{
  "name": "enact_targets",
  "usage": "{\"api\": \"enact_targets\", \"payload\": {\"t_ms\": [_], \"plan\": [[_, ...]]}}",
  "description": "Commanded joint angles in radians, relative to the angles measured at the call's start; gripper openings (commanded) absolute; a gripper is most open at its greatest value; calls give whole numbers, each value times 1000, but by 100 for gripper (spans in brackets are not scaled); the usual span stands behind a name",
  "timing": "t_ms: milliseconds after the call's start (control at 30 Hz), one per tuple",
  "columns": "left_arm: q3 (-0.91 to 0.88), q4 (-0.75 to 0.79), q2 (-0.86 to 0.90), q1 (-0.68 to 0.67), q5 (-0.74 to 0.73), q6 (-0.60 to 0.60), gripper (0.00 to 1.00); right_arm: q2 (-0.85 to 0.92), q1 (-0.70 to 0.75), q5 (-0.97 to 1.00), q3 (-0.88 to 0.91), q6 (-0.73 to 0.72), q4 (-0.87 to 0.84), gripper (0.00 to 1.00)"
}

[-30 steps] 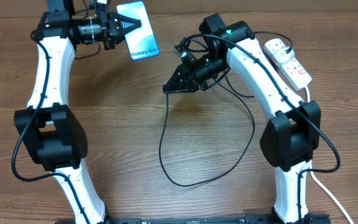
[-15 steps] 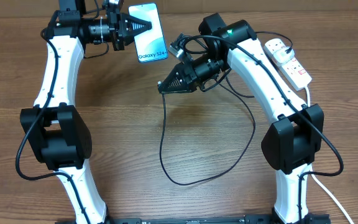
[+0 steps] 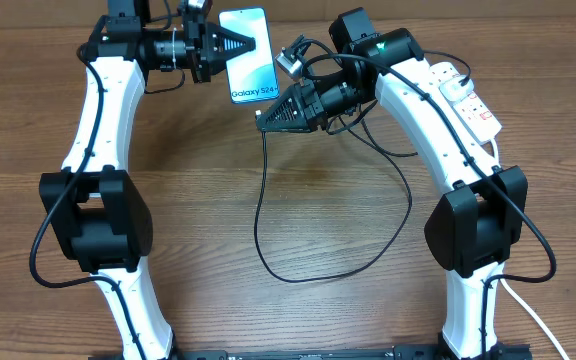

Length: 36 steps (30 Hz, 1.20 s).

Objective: Plug charger to phone and switch on socket

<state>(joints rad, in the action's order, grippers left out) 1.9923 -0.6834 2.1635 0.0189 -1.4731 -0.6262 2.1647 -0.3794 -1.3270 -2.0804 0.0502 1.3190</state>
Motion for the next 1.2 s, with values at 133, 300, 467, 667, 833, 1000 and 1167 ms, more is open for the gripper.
{"api": "enact_targets", "payload": {"t_ms": [133,300,467,667,833,1000,1167], "plan": [[26,2,-42,-2,14,-6,4,-29,0,-77,-29,-24,-5,4],[26,3,-41,-13,17,-6,4,-29,-12,-89,-29,-24,-6,4],[26,2,-42,-23,17,-6,4,-29,-15,-104,-29,-24,-11,4],[26,0,-41,-27,8,-20,4,-29,-15,-42,-29,-24,-46,4],[26,0,-42,-27,-14,-34,4,-29,-15,10,-29,-23,-70,4],[26,0,-41,-27,-40,-40,4,-29,-15,10,-29,-23,-101,4],[26,2,-41,-25,-43,-40,4,-29,-14,9,-29,-24,-103,4]]}}
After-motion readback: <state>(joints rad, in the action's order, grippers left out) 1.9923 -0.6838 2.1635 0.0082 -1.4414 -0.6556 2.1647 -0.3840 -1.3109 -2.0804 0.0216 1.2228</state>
